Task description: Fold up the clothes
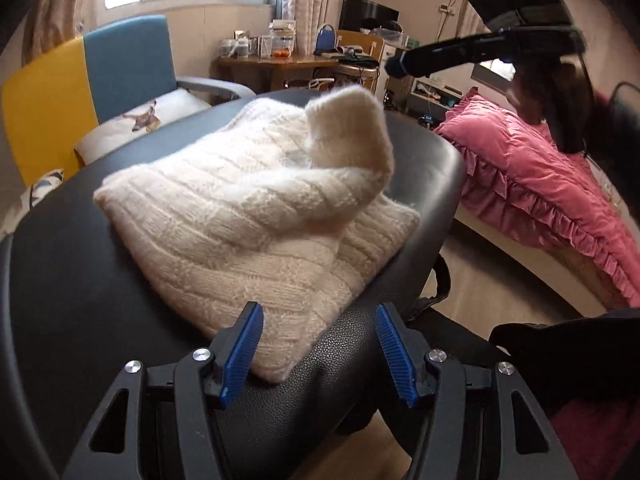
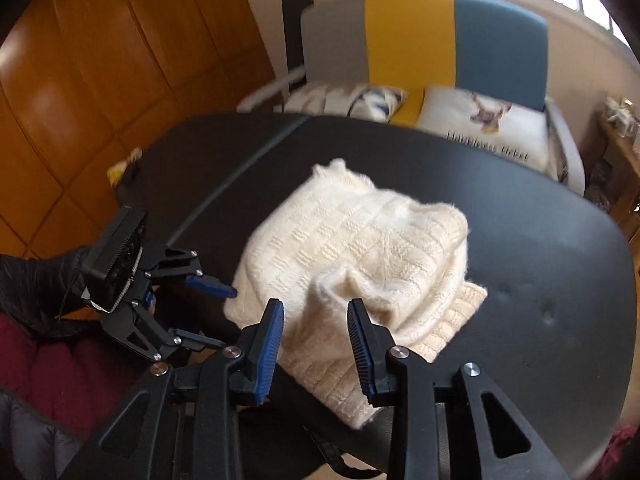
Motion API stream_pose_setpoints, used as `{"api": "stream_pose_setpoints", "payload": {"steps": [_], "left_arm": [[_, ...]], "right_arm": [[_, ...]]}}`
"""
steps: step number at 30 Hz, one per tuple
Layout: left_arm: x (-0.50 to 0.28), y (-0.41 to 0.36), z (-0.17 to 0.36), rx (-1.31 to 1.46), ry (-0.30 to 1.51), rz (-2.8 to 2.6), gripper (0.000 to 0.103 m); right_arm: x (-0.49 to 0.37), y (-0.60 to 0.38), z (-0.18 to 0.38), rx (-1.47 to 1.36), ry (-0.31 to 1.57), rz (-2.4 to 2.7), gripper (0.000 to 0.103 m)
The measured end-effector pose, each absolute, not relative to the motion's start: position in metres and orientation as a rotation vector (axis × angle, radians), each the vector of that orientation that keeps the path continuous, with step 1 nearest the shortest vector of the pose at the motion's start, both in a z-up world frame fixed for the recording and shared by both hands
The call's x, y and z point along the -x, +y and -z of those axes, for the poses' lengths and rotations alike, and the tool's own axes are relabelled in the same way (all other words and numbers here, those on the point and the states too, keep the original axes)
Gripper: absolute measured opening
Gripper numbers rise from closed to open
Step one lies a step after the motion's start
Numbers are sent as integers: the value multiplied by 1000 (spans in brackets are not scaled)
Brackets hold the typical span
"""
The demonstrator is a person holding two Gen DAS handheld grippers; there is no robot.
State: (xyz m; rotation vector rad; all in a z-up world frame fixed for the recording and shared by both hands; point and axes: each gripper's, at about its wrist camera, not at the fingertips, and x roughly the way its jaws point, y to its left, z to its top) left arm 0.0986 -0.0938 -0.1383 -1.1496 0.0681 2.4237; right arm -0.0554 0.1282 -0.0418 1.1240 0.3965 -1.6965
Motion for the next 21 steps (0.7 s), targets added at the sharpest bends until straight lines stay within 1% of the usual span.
{"api": "stream_pose_setpoints", "payload": {"steps": [2, 6, 9, 10, 11, 12, 13, 14, 15, 16, 18, 21], "left_arm": [[-94, -98, 142, 1161, 52, -2418, 58], [-90, -97, 149, 1147, 102, -2422, 57], [-87, -100, 154, 1147, 87, -2422, 55], [-85, -100, 155, 1156, 96, -2428, 50], [-83, -101, 156, 1162, 106, -2435, 43], [-83, -103, 156, 1164, 116, -2442, 39], [-82, -104, 156, 1165, 126, -2449, 28], [-81, -106, 156, 1167, 136, -2456, 19], [-81, -107, 156, 1165, 145, -2462, 18], [-81, -109, 156, 1157, 153, -2466, 13], [-83, -111, 155, 1140, 179, -2474, 11], [-93, -109, 151, 1098, 320, -2472, 9]], "right_arm": [[64, 118, 58, -1212, 395, 1602, 33], [73, 97, 81, -1354, 448, 1487, 33], [67, 85, 106, -1494, 554, 1426, 33], [63, 85, 115, -1535, 587, 1414, 33], [59, 87, 122, -1572, 614, 1400, 33], [55, 90, 127, -1582, 615, 1396, 33], [53, 95, 128, -1573, 581, 1422, 30], [52, 101, 128, -1568, 518, 1455, 24], [49, 108, 126, -1556, 475, 1483, 15], [45, 115, 124, -1540, 445, 1509, 9], [36, 129, 116, -1499, 374, 1551, 7], [27, 161, 78, -1364, 207, 1596, 6]]}}
